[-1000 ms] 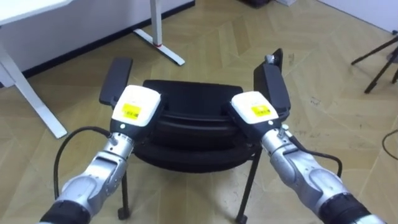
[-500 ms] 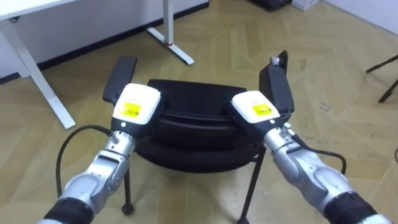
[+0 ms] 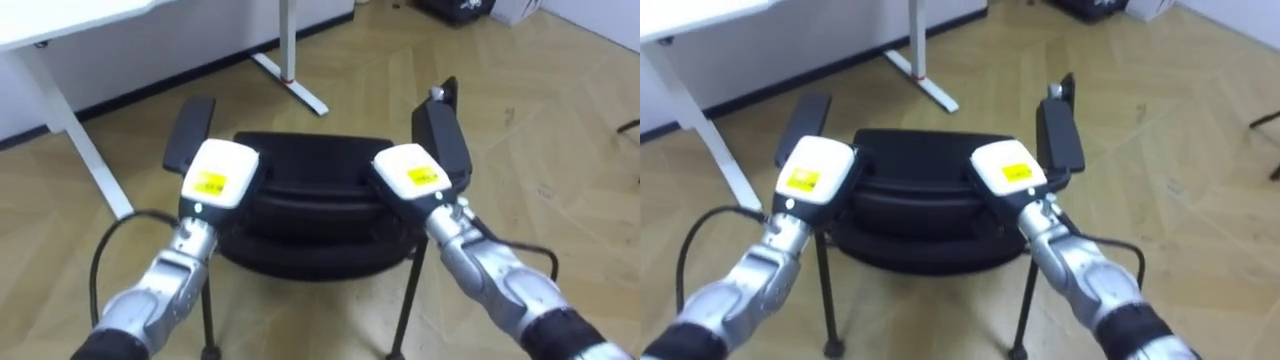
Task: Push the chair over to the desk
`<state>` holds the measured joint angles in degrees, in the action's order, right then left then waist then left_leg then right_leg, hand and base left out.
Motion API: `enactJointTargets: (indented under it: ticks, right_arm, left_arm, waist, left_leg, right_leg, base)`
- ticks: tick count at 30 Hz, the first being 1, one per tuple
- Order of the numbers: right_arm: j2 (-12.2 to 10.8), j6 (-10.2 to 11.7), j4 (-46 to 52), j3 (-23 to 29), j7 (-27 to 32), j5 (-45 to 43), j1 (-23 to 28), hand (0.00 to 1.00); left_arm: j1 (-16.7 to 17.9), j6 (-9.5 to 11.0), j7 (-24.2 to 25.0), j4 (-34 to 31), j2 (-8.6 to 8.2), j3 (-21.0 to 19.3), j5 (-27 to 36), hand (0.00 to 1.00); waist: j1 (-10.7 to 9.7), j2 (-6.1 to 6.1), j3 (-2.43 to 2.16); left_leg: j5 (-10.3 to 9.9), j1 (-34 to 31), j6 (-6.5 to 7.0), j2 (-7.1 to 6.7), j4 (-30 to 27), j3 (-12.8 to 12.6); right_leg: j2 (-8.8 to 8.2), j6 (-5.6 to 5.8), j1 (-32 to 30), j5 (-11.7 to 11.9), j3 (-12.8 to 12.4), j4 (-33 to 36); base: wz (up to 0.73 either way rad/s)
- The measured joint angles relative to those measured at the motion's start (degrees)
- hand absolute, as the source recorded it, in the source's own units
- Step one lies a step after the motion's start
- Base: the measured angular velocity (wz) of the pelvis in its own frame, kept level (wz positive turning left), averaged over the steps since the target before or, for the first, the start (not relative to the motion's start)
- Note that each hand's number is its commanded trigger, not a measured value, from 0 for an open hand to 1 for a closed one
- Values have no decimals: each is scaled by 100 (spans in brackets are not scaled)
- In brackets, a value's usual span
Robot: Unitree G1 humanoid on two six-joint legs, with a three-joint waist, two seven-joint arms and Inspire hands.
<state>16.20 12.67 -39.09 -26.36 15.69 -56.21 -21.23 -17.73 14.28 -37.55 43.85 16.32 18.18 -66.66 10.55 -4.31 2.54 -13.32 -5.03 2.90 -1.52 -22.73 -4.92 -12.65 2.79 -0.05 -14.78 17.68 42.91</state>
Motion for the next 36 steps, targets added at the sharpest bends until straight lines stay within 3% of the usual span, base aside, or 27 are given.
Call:
enactJointTargets:
  ticks: [1, 3, 4, 5, 6, 8, 9, 10, 11, 13, 15, 16, 17, 18, 19, 21, 23, 25, 27, 30, 33, 35, 36]
  right_arm:
    - [-17, -17, 7, 3, 0, 0, 2, 100]
    - [-60, -31, 34, 0, -9, 0, 0, 100]
    - [-151, -69, 48, -5, -22, -2, -22, 100]
    - [-223, -89, 59, -7, -24, -20, -18, 100]
    - [-252, -85, 61, -8, -31, -28, -10, 100]
    - [-300, -80, 22, -90, -51, -30, 18, 100]
    - [-300, -64, -4, -119, -81, -30, 17, 100]
    - [-302, -17, -63, -168, -112, -31, 25, 100]
    - [-283, 16, -53, -168, -146, -38, 65, 100]
    - [-211, 31, 18, -146, -159, -37, 35, 100]
    - [-146, 45, 73, -117, -224, -40, -58, 100]
    - [-123, 49, 75, -111, -288, -32, -125, 100]
    - [-139, 33, 66, -100, -349, -32, -194, 100]
    - [-158, 17, 42, -100, -359, -31, -219, 100]
    - [-170, 6, 24, -101, -412, -30, -229, 100]
    - [-188, 57, -22, -104, -487, -29, -206, 100]
    - [-223, 112, -93, -104, -486, -23, -185, 100]
    - [-223, 147, -146, -104, -460, -16, -184, 100]
    - [-202, 147, -158, -103, -451, -9, -194, 100]
    - [-171, 144, -139, -115, -426, -9, -185, 100]
    - [-154, 146, -138, -105, -304, -21, -112, 100]
    - [-146, 156, -136, -107, -239, -40, -42, 100]
    - [-140, 162, -125, -107, -234, -45, -29, 100]
  left_arm:
    - [-9, 1, 1, -15, 29, -2, -1, 100]
    - [-10, 12, -15, -50, 93, -3, -1, 100]
    - [-6, 68, -76, -56, 174, -6, -2, 100]
    - [-6, 127, -105, -61, 283, -6, 0, 100]
    - [1, 135, -119, -43, 317, -6, 10, 100]
    - [21, 147, -145, 72, 341, 35, 97, 100]
    - [33, 142, -162, 129, 343, 79, 140, 100]
    - [86, 142, -198, 197, 361, 157, 225, 100]
    - [145, 131, -200, 206, 327, 169, 256, 100]
    - [150, 106, -228, 158, 314, 141, 277, 100]
    - [133, 88, -254, 106, 258, 57, 263, 100]
    - [136, 34, -245, 64, 205, -3, 222, 100]
    - [136, -5, -244, 16, 201, -32, 215, 100]
    - [131, -18, -239, 11, 201, -36, 212, 100]
    - [134, -29, -234, 29, 191, -37, 198, 100]
    - [187, -25, -233, 68, 187, -38, 192, 100]
    - [260, -25, -233, 60, 194, -37, 196, 100]
    - [288, -37, -233, 59, 174, -28, 205, 100]
    - [287, -101, -234, 67, 121, -13, 204, 100]
    - [305, -147, -238, -2, 103, 2, 199, 100]
    - [315, -189, -256, -16, 61, 33, 184, 100]
    - [395, -214, -317, -24, 45, 69, 174, 100]
    - [421, -230, -333, -35, 27, 67, 172, 100]
  waist:
    - [5, 78, 27]
    - [54, 128, -9]
    - [83, 205, 25]
    - [61, 221, 22]
    - [47, 207, 17]
    - [-160, 118, -23]
    - [-222, 109, -30]
    - [-272, 97, -46]
    - [-329, 106, -103]
    - [-278, 140, -155]
    - [-281, 189, -171]
    - [-263, 246, -191]
    - [-221, 266, -178]
    - [-220, 252, -167]
    - [-188, 229, -156]
    - [-33, 205, -129]
    - [36, 160, -95]
    - [10, 109, -67]
    - [-13, 86, -55]
    - [17, 4, -24]
    - [-88, -48, 0]
    - [-36, -51, -3]
    - [-19, -37, -9]
  left_leg:
    - [-79, 59, 67, 30, -9, 72]
    - [-113, 150, 99, 46, 137, 327]
    - [-96, 246, 114, 138, 241, 461]
    - [-77, 337, 84, 171, 347, 589]
    - [-57, 396, 50, 161, 405, 637]
    - [-144, 643, 39, 53, 517, 896]
    - [-199, 754, 18, 24, 525, 966]
    - [-353, 951, -16, -21, 494, 1110]
    - [-515, 1096, -73, -8, 437, 1249]
    - [-684, 1181, -212, 104, 395, 1299]
    - [-779, 1246, -383, 369, 436, 1080]
    - [-838, 1313, -512, 579, 444, 849]
    - [-851, 1364, -584, 726, 299, 588]
    - [-833, 1336, -612, 791, 141, 464]
    - [-796, 1227, -667, 894, -421, 294]
    - [-632, 1044, -767, 1028, -1279, 264]
    - [-130, 709, -736, 1151, -2281, 289]
    - [119, 490, -708, 1199, -2705, 369]
    - [72, 224, -687, 1187, -2699, 357]
    - [-6, -135, -679, 1095, -2244, 360]
    - [-3, -457, -671, 845, -1268, 371]
    - [184, -699, -641, 564, -347, 359]
    - [306, -736, -622, 489, -37, 364]
  right_leg:
    - [-29, -71, -239, 255, -61, 347]
    - [223, -154, -723, -29, -273, 542]
    - [516, -213, -995, -171, -307, 265]
    - [739, -222, -1237, -159, -316, -272]
    - [810, -221, -1343, -129, -328, -610]
    - [855, -230, -1506, 384, -367, -2088]
    - [852, -237, -1485, 538, -371, -2426]
    - [811, -301, -1411, 874, -381, -2891]
    - [805, -419, -1303, 1230, -332, -2826]
    - [954, -500, -1302, 1283, -332, -2584]
    - [1148, -687, -1284, 1353, -342, -2450]
    - [1261, -792, -1281, 1221, -323, -2290]
    - [1316, -864, -1249, 1021, -293, -2150]
    - [1333, -892, -1211, 927, -268, -2092]
    - [1393, -944, -1110, 766, -290, -2002]
    - [1477, -1045, -904, 563, -312, -1848]
    - [1509, -1125, -648, 238, -297, -1674]
    - [1481, -1157, -465, 104, -248, -1685]
    - [1474, -1175, -348, 41, -220, -1735]
    - [1425, -1164, -175, -33, -212, -1870]
    - [1409, -1074, 66, -73, -256, -2147]
    - [1346, -983, 221, -142, -407, -2226]
    - [1336, -963, 227, -171, -441, -2228]
  base:
    - [-5]
    - [-21]
    - [0]
    - [23]
    - [59]
    - [83]
    - [81]
    - [67]
    - [63]
    - [42]
    - [39]
    - [26]
    - [23]
    - [20]
    - [14]
    - [-1]
    - [8]
    - [25]
    - [16]
    - [3]
    - [12]
    - [-29]
    - [-42]
